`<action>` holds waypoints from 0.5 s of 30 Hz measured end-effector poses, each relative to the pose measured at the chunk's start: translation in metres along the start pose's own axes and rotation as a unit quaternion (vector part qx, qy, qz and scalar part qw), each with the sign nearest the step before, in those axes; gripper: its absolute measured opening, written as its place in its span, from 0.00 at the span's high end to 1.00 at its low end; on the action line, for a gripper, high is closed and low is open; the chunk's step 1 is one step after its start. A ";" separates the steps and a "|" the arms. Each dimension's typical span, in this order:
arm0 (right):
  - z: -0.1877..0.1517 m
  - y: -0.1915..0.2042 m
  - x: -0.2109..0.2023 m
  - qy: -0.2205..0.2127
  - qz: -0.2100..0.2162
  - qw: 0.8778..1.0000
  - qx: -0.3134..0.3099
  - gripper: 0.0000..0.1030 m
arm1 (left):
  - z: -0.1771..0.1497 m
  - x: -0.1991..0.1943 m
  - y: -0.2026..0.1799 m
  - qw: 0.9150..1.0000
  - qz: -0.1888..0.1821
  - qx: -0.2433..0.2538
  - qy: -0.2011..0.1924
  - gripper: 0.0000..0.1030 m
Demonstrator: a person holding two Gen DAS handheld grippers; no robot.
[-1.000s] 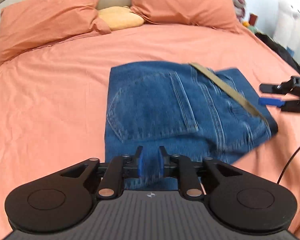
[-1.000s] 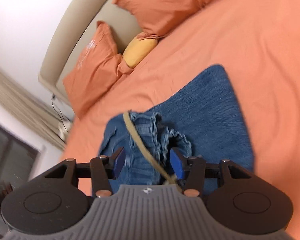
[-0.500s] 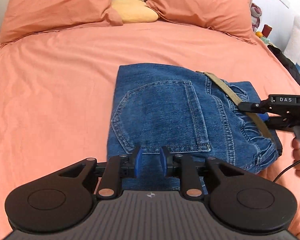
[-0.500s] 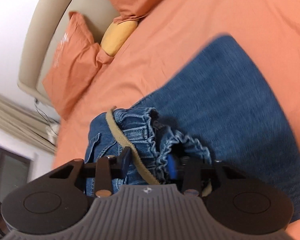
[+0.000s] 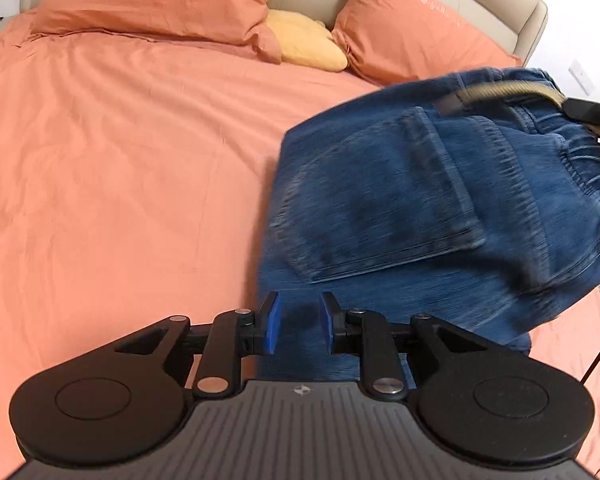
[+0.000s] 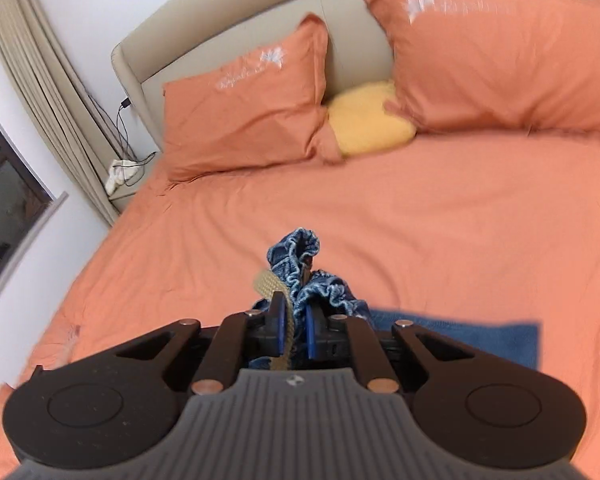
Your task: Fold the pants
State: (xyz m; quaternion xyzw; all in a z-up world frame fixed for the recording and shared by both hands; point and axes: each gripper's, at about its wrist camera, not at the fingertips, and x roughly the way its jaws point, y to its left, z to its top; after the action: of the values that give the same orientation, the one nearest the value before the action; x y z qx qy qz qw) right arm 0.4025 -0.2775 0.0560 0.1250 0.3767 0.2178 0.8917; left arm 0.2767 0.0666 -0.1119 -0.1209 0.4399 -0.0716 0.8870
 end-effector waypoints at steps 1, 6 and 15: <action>0.004 -0.004 -0.002 0.000 -0.015 1.000 0.000 0.95 | 0.001 -0.001 0.001 1.000 -0.006 -0.002 -0.002 0.75; -0.012 -0.066 0.002 0.021 -0.074 0.995 0.056 0.95 | 0.002 0.004 0.005 1.000 -0.026 -0.002 -0.002 0.75; -0.092 -0.180 0.054 0.083 -0.158 0.971 0.159 0.95 | 0.001 0.027 0.007 0.999 -0.050 0.007 0.013 0.75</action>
State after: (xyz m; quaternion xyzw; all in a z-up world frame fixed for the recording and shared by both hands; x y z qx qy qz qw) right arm 0.4225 -0.4032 -0.1104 0.1855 0.4942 0.0206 0.8491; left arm 0.2935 0.0675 -0.1342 -0.1353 0.4446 -0.1204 0.8772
